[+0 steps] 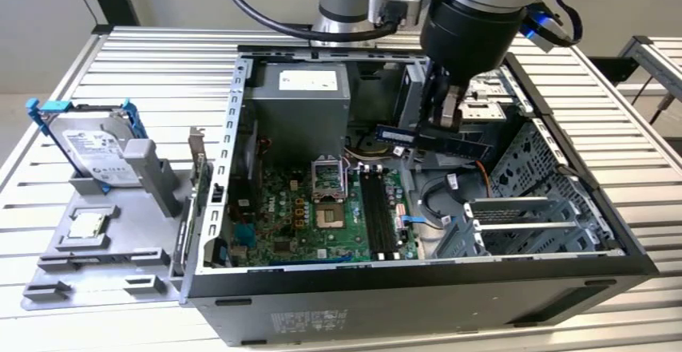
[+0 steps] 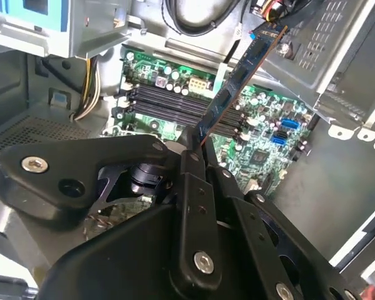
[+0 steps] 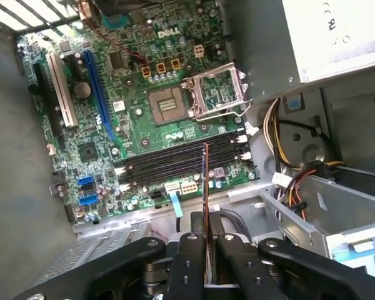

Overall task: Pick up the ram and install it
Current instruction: 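Insert the ram into the slot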

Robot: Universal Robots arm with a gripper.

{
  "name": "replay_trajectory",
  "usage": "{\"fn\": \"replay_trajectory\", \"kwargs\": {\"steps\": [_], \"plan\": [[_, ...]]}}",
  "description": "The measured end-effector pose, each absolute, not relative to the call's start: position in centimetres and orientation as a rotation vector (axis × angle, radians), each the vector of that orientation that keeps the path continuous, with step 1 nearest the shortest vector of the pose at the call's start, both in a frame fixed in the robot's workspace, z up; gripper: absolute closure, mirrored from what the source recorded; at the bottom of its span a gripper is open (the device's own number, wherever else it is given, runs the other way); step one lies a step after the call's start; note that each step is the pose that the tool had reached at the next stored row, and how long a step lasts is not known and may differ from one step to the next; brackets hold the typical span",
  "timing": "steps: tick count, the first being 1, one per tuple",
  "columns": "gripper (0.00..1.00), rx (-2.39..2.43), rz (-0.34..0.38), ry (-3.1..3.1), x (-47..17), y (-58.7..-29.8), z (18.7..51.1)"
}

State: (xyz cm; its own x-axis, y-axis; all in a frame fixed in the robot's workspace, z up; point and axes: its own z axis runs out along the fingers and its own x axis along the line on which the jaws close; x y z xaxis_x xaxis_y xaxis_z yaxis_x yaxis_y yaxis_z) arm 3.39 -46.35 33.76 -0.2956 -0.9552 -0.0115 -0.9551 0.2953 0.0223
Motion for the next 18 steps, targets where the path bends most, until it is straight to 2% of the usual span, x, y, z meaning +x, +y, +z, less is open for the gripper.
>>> {"fn": "replay_trajectory", "kwargs": {"steps": [18], "plan": [[1.0, 1.613, -0.039, -2.694, 3.19, -46.35, 33.76]]}}
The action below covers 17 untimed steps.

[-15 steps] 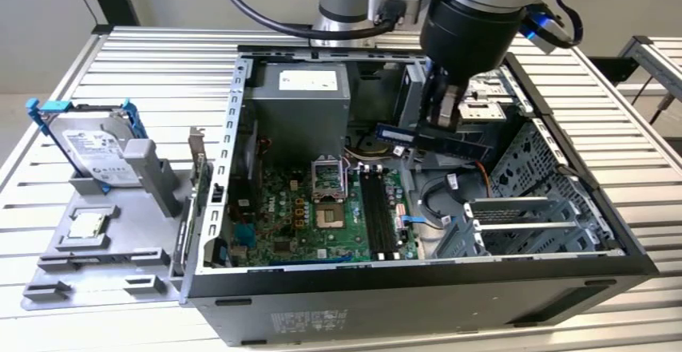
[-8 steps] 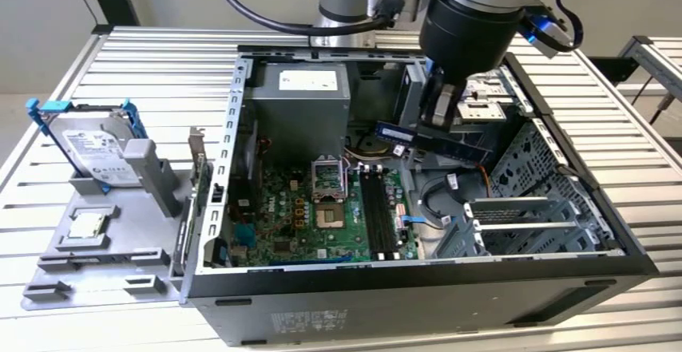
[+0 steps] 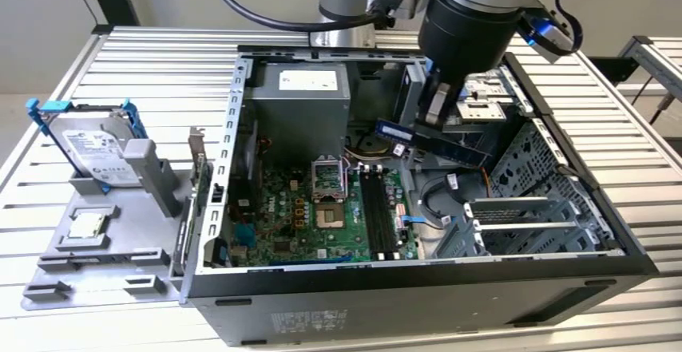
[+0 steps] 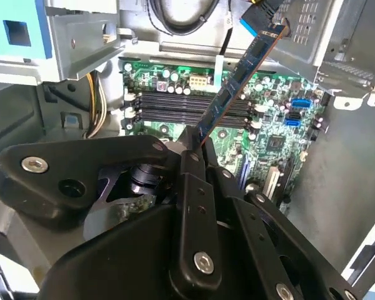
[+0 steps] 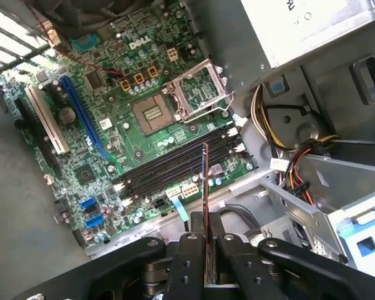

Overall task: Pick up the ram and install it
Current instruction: 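Insert the ram into the slot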

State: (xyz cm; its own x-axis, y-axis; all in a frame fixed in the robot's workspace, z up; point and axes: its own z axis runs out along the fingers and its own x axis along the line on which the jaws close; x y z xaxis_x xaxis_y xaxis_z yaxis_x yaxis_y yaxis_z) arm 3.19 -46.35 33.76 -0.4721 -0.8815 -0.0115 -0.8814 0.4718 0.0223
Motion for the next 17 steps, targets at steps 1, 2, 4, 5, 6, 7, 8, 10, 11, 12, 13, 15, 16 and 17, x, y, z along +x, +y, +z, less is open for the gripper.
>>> {"fn": "replay_trajectory", "kwargs": {"steps": [1, 2, 4, 5, 6, 7, 8, 10, 11, 12, 13, 15, 16, 17], "plan": [[1.0, 1.605, -0.039, -2.699, 3.18, -46.34, 33.76], [1.0, 1.598, -0.039, -2.703, 3.16, -46.31, 33.76], [1.0, 1.586, -0.039, -2.71, 3.14, -46.23, 33.76], [1.0, 1.58, -0.039, -2.714, 3.13, -46.18, 33.76], [1.0, 1.574, -0.039, -2.717, 3.12, -46.14, 33.76], [1.0, 1.566, -0.039, -2.722, 3.11, -46.12, 33.76], [1.0, 1.556, -0.039, -2.728, 3.11, -46.12, 33.76], [1.0, 1.527, -0.039, -2.744, 3.1, -46.11, 33.75], [1.0, 1.51, -0.039, -2.754, 3.09, -46.11, 33.75], [1.0, 1.49, -0.039, -2.765, 3.08, -46.11, 33.75], [1.0, 1.473, -0.039, -2.774, 3.08, -46.11, 33.75], [1.0, 1.436, -0.039, -2.794, 3.06, -46.11, 33.74], [1.0, 1.416, -0.039, -2.804, 3.05, -46.11, 33.74], [1.0, 1.397, -0.039, -2.814, 3.04, -46.11, 33.74]]}}
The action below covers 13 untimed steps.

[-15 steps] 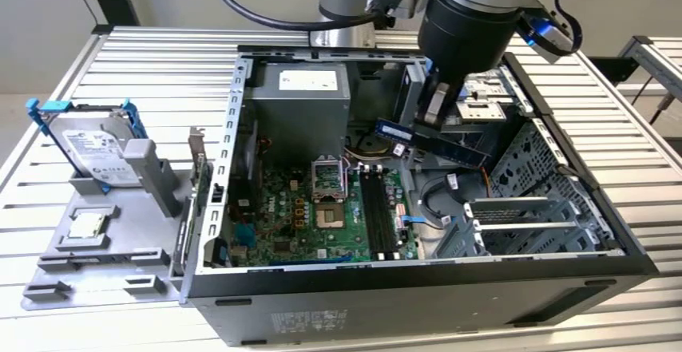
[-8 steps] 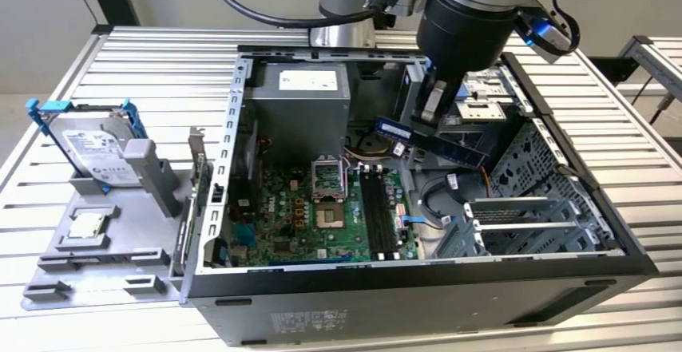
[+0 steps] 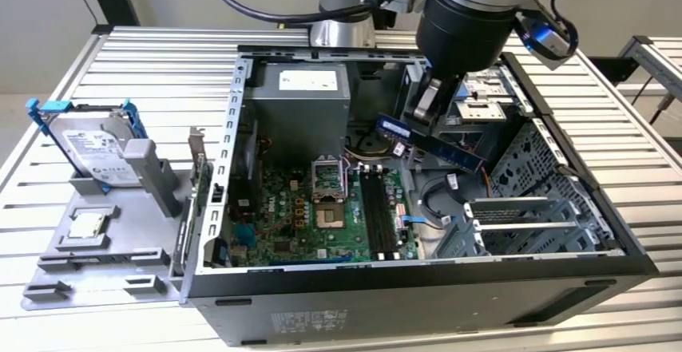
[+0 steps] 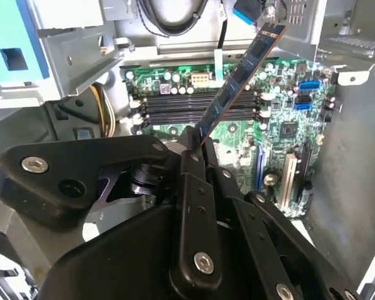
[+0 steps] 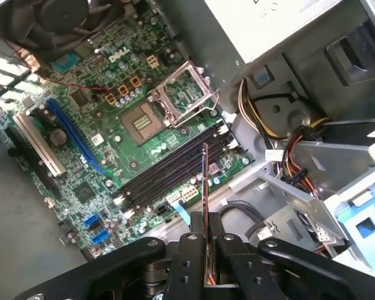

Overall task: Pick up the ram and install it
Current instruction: 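Insert the ram into the slot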

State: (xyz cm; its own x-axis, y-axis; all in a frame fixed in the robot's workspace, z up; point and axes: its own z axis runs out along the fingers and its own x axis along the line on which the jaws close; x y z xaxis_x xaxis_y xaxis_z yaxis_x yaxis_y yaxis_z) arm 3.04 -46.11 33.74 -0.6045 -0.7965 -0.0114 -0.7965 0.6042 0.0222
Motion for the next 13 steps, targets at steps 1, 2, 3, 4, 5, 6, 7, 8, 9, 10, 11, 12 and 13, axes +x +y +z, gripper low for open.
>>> {"fn": "replay_trajectory", "kwargs": {"steps": [1, 2, 3, 4, 5, 6, 7, 8, 9, 10, 11, 12, 13], "plan": [[1.0, -1.378, 0.039, 2.822, 3.03, -46.11, 33.73], [1.0, -1.358, 0.039, 2.832, 3.02, -46.11, 33.72], [1.0, -1.339, 0.039, 2.841, 3.02, -46.11, 33.72], [1.0, -1.32, 0.039, 2.85, 3.01, -46.11, 33.71], [1.0, -1.299, 0.039, 2.859, 3.0, -46.11, 33.71], [1.0, -1.28, 0.039, 2.867, 3.0, -46.11, 33.7], [1.0, -1.26, 0.039, 2.876, 2.99, -46.11, 33.69], [1.0, -1.239, 0.039, 2.885, 2.98, -46.11, 33.69], [1.0, -1.221, 0.039, 2.892, 2.98, -46.11, 33.68], [1.0, -1.2, 0.039, 2.901, 2.97, -46.11, 33.67], [1.0, -1.18, 0.039, 2.909, 2.96, -46.11, 33.67], [1.0, -1.161, 0.039, 2.917, 2.95, -46.11, 33.66], [1.0, -1.14, 0.039, 2.924, 2.94, -46.11, 33.66]]}}
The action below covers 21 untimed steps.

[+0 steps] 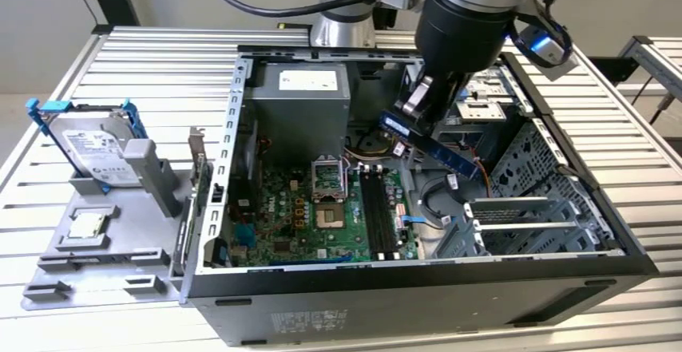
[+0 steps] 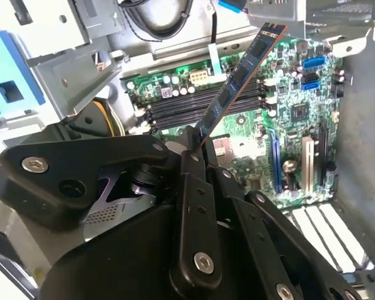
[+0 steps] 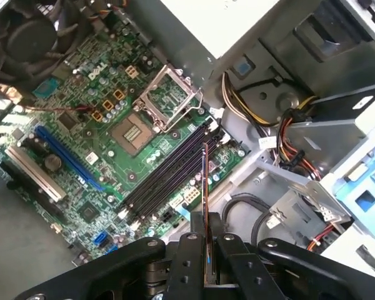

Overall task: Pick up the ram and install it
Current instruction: 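Insert the ram into the slot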

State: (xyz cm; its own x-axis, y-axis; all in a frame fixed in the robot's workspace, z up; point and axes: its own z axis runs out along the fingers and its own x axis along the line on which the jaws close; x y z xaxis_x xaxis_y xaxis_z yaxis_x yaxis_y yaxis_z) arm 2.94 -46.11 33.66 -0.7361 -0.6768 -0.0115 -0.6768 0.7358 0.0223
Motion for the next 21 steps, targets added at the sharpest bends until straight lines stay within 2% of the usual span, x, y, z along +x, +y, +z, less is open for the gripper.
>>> {"fn": "replay_trajectory", "kwargs": {"steps": [21], "plan": [[1.0, -0.688, 0.038, 3.059, 2.87, -46.11, 33.36]]}}
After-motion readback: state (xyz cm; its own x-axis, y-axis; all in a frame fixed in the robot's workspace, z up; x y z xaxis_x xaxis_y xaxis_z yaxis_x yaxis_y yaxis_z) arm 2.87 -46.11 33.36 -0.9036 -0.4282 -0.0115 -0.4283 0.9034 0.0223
